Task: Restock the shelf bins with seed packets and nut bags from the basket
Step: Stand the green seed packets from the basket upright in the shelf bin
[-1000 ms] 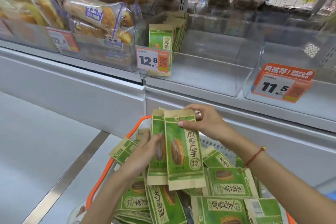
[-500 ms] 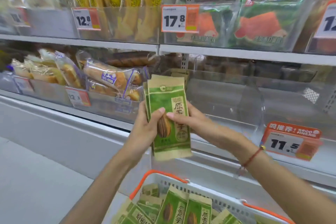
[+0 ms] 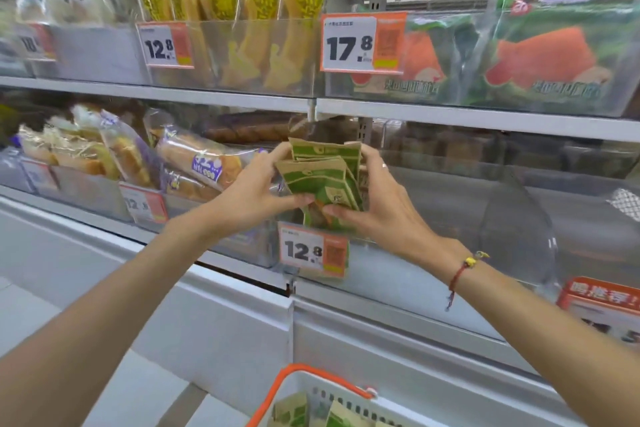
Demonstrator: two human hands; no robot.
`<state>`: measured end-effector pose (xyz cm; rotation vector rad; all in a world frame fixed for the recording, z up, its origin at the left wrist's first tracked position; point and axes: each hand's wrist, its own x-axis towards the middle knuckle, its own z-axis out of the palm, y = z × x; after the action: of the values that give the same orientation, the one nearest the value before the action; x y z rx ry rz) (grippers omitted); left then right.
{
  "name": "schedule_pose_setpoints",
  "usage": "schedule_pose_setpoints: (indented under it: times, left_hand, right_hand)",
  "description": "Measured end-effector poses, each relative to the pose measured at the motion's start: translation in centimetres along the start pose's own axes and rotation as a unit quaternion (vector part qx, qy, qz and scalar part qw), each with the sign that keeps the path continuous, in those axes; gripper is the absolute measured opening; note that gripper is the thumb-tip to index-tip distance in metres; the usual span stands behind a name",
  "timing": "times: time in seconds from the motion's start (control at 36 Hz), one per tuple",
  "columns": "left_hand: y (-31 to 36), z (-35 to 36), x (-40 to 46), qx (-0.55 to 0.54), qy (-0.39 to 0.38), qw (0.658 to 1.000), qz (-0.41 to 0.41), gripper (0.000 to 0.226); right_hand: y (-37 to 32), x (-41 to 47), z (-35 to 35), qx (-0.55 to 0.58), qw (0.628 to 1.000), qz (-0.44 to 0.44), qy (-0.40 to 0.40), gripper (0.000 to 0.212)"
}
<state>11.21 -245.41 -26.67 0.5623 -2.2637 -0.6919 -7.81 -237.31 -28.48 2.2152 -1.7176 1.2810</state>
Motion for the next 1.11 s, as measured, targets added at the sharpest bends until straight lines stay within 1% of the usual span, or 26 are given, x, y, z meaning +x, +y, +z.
schedule_pose_setpoints:
  times: [0.06, 0.11, 0.17, 0.22, 0.28, 0.33, 0.39, 0.42, 0.5, 0.53, 0.56, 0.61, 0.64, 0.67, 0.69, 0.72, 0.78, 0.83, 0.86, 0.89, 0.94, 0.97, 1.06, 1.11]
  left_hand:
    - [-1.1, -0.4, 0.1, 0.094, 0.003, 0.996, -0.01, 0.06]
    - [-1.6, -0.5, 0.4, 0.133, 0.004, 0.991, -0.031, 0.063]
    - [-1.4, -0.6, 1.0, 0.092, 0.007, 0.994, -0.061, 0.069]
    - [-1.2, -0.6, 1.7, 0.039, 0.016, 0.995, -0.087, 0.066]
    - [-0.7, -0.6, 2.3, 0.01, 0.024, 0.995, -0.095, 0.062]
    - [-0.5, -0.7, 2.6, 0.009, 0.021, 0.995, -0.096, 0.057]
    - [-0.7, -0.5, 2.9, 0.044, 0.0, 0.993, -0.106, 0.059]
    - [-1.0, -0.3, 3.0, 0.07, -0.018, 0.99, -0.117, 0.061]
    - [-1.5, 0.6, 3.3, 0.154, -0.07, 0.973, -0.158, 0.075]
    - [-1.5, 0.8, 3.5, 0.202, -0.074, 0.964, -0.157, 0.081]
    - [-1.3, 1.0, 3.5, 0.25, -0.068, 0.954, -0.149, 0.085]
    - [-0.9, 1.3, 3.5, 0.298, -0.036, 0.946, -0.123, 0.091]
    - [-0.7, 1.3, 3.4, 0.299, -0.02, 0.947, -0.115, 0.093]
    - [-0.6, 1.4, 3.3, 0.297, -0.007, 0.948, -0.112, 0.093]
    - [-0.4, 1.4, 3.1, 0.297, 0.002, 0.948, -0.114, 0.088]
    - [-0.4, 1.4, 2.9, 0.3, 0.005, 0.947, -0.116, 0.08]
    - [-0.4, 1.6, 2.6, 0.298, 0.008, 0.947, -0.122, 0.061]
    - [-0.7, 1.7, 2.4, 0.267, 0.035, 0.955, -0.122, 0.045]
    - [-0.9, 1.7, 2.3, 0.253, 0.055, 0.959, -0.119, 0.038]
    - [-1.2, 1.6, 2.3, 0.241, 0.076, 0.961, -0.115, 0.032]
    - [-1.5, 1.1, 2.1, 0.222, 0.101, 0.963, -0.114, 0.025]
    - [-1.6, 0.9, 2.0, 0.217, 0.101, 0.964, -0.117, 0.024]
    - [-1.8, 0.4, 2.1, 0.247, 0.058, 0.959, -0.125, 0.032]
    - [-1.6, 0.4, 2.1, 0.272, 0.018, 0.953, -0.129, 0.043]
  right_hand:
    - [0.3, 0.1, 0.5, 0.007, 0.999, 0.023, -0.034, 0.077]
    - [0.3, 0.7, 0.8, 0.021, 0.997, 0.048, -0.058, 0.064]
    - [0.3, 2.0, 0.7, 0.032, 0.993, 0.079, -0.079, 0.056]
    - [0.2, 3.0, 0.4, 0.065, 0.987, 0.112, -0.094, 0.054]
    - [0.1, 3.4, 0.0, 0.093, 0.983, 0.127, -0.097, 0.052]
    - [0.3, 3.6, -0.5, 0.104, 0.979, 0.134, -0.111, 0.054]
    - [1.0, 3.6, -0.3, 0.091, 0.97, 0.163, -0.155, 0.064]
    - [1.4, 3.8, 0.1, 0.075, 0.963, 0.185, -0.181, 0.074]
    - [3.8, 4.3, 2.0, 0.03, 0.94, 0.22, -0.259, 0.119]
    - [5.3, 4.5, 2.7, 0.024, 0.933, 0.223, -0.281, 0.127]
    - [5.9, 4.5, 2.9, 0.008, 0.93, 0.224, -0.29, 0.129]
    - [3.7, 4.0, 1.4, -0.056, 0.92, 0.233, -0.309, 0.121]
    - [2.5, 3.8, 0.4, -0.094, 0.911, 0.234, -0.326, 0.108]
    - [1.9, 3.6, -0.4, -0.107, 0.901, 0.243, -0.344, 0.088]
    - [1.9, 3.7, -1.1, -0.088, 0.893, 0.261, -0.355, 0.067]
    - [1.9, 3.7, -1.7, -0.054, 0.89, 0.278, -0.358, 0.052]
    - [1.7, 3.7, -2.1, 0.004, 0.892, 0.302, -0.336, 0.036]
    - [1.6, 3.7, -1.6, 0.024, 0.907, 0.307, -0.289, 0.023]
    - [1.5, 3.6, -1.1, 0.04, 0.914, 0.308, -0.262, 0.017]
    - [1.5, 3.7, -0.5, 0.06, 0.918, 0.309, -0.24, 0.017]
    - [1.1, 3.7, 0.3, 0.101, 0.92, 0.313, -0.213, 0.022]
    - [0.8, 3.6, 0.5, 0.109, 0.922, 0.31, -0.207, 0.023]
    - [0.5, 3.3, 0.3, 0.1, 0.931, 0.295, -0.189, 0.019]
    - [0.8, 2.9, 0.0, 0.052, 0.946, 0.272, -0.166, 0.013]
